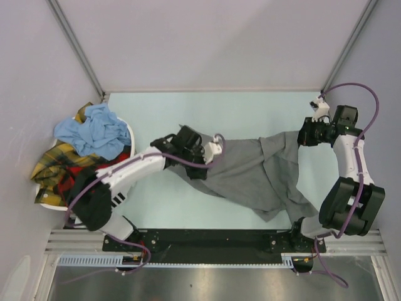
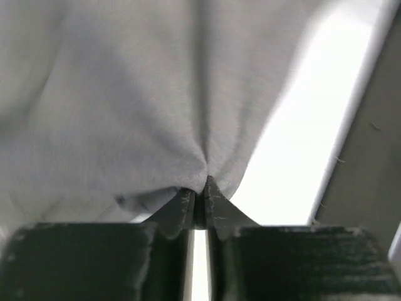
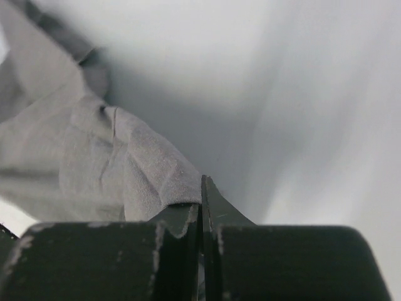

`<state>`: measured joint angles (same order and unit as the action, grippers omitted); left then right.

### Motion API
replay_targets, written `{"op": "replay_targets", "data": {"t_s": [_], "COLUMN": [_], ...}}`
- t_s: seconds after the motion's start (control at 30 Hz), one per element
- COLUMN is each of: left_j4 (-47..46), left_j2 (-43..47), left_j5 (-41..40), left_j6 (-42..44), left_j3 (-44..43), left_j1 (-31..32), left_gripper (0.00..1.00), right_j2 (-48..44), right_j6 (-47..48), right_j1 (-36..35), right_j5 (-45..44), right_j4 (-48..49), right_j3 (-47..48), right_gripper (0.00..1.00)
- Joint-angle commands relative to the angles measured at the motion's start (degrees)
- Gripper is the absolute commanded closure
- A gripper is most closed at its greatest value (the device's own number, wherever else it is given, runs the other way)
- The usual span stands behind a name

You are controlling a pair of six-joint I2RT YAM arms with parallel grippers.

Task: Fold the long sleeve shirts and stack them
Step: Flatten the shirt out

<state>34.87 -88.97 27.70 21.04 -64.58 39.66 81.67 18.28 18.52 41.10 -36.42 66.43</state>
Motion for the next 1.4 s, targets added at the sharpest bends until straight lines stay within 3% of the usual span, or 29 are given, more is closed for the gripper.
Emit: {"op": "replay_targets", "data": {"t_s": [0.0,0.07,0.13,0.23,0.4,0.57,0.83,0.93,1.07,1.37], "left_j4": [2.4,2.6,3.4,6.5,10.0,17.3,21.4,21.5,20.5,14.9], "left_j2": [4.4,5.6,5.4,1.0,-8.7,-24.3,-42.2,-43.6,-43.2,-31.3], "left_j5": [0.5,4.6,6.3,2.9,2.0,1.0,-4.8,-8.5,-12.5,-16.1], "left_j6": [0.1,1.7,4.4,12.2,20.5,27.5,28.0,30.2,31.4,31.5], "left_j3": [4.5,3.2,0.8,-6.6,-21.1,-38.8,-57.0,-53.7,-47.4,-25.6], "left_j1": [4.6,-2.6,-10.2,-13.8,-17.7,-18.9,-18.7,-18.4,-17.9,-17.9], "left_gripper": [0.50,0.38,0.34,0.32,0.29,0.28,0.28,0.24,0.26,0.32], "right_j2": [2.2,2.4,2.4,3.5,5.5,6.4,7.4,7.7,8.1,8.4], "right_j6": [4.1,6.3,8.6,10.2,10.3,10.2,9.4,9.3,9.7,12.1], "right_j1": [0.3,0.5,0.7,0.6,0.6,0.5,0.3,0.1,-0.1,0.1], "right_j5": [1.0,2.1,2.1,2.0,2.0,2.1,2.4,2.8,3.0,2.1], "right_j4": [-0.8,-3.6,-4.9,-5.7,-6.0,-6.8,-7.8,-8.1,-8.5,-10.2], "right_j3": [4.4,4.9,4.7,4.5,6.2,7.7,9.2,9.4,9.2,8.3], "right_gripper": [1.00,1.00,1.00,1.00,1.00,1.00,1.00,1.00,1.00,1.00]}}
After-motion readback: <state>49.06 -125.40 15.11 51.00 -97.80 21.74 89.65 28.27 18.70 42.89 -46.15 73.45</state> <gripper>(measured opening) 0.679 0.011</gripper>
